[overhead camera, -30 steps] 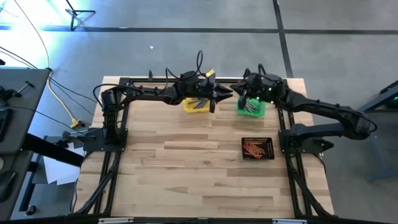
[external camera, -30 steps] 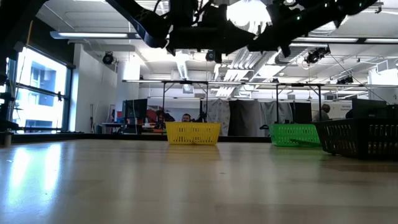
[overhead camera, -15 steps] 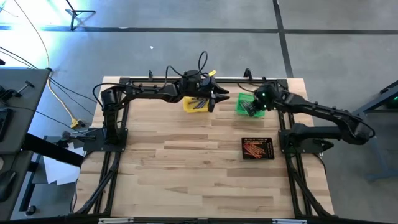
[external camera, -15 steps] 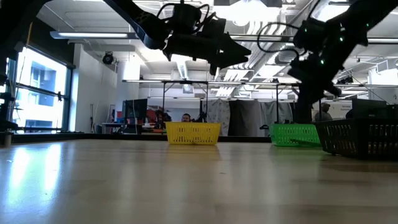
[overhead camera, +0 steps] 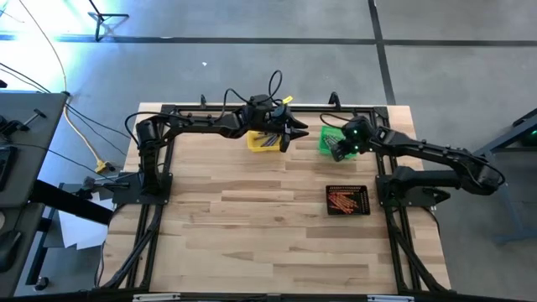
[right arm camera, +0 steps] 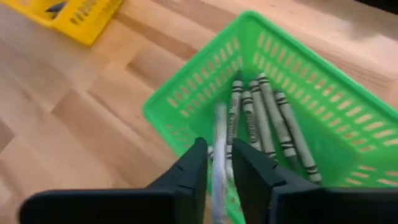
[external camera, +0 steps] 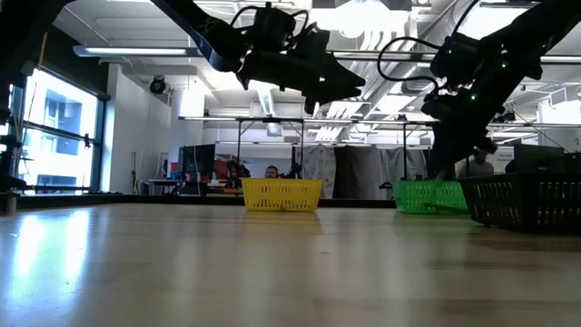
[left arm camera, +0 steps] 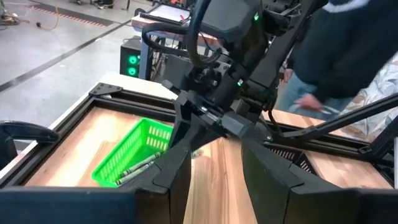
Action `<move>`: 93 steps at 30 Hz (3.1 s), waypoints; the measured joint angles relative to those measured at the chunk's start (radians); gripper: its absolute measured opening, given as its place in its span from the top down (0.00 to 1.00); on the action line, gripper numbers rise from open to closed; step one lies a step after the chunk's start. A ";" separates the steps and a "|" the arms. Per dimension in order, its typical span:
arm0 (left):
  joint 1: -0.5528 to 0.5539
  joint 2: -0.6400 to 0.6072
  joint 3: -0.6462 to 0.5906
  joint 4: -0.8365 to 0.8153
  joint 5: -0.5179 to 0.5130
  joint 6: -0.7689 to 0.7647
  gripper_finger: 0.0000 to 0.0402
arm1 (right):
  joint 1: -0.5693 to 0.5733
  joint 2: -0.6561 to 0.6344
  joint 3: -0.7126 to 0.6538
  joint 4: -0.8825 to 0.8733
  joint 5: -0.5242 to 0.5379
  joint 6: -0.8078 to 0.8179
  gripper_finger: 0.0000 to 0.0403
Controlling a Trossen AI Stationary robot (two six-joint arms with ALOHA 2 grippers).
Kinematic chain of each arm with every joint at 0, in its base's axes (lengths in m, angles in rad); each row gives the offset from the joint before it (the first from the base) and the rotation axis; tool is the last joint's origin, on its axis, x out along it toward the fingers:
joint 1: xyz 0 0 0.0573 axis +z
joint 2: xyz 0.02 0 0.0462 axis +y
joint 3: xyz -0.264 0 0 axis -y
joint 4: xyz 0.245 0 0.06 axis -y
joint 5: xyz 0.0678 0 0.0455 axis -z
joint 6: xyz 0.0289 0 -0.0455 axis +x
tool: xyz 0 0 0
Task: Sort crayons
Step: Put the gray crayon into the green basket, then return to Home Position
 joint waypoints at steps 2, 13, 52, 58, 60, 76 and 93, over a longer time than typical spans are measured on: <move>0.000 0.000 0.000 0.000 0.000 0.000 0.68 | 0.000 0.000 0.000 0.003 -0.025 -0.011 0.79; 0.022 0.000 0.000 -0.034 0.004 -0.001 0.68 | -0.069 -0.056 0.002 0.004 -0.028 -0.094 0.66; 0.057 -0.920 -0.658 -0.304 -0.274 0.150 0.68 | -0.104 -0.740 -0.494 0.693 -0.316 -0.073 0.66; 0.057 -0.970 -0.670 -0.324 -0.274 0.148 0.68 | -0.103 -0.739 -0.494 0.680 -0.311 -0.090 0.66; 0.057 -0.973 -0.670 -0.327 -0.274 0.150 0.68 | -0.103 -0.739 -0.494 0.660 -0.310 -0.088 0.66; 0.057 -0.972 -0.670 -0.333 -0.274 0.198 0.68 | -0.103 -0.738 -0.494 0.441 -0.310 -0.047 0.66; 0.049 -0.972 -0.670 -0.386 -0.270 0.166 0.68 | -0.100 -1.004 -0.493 0.520 -0.311 -0.047 0.66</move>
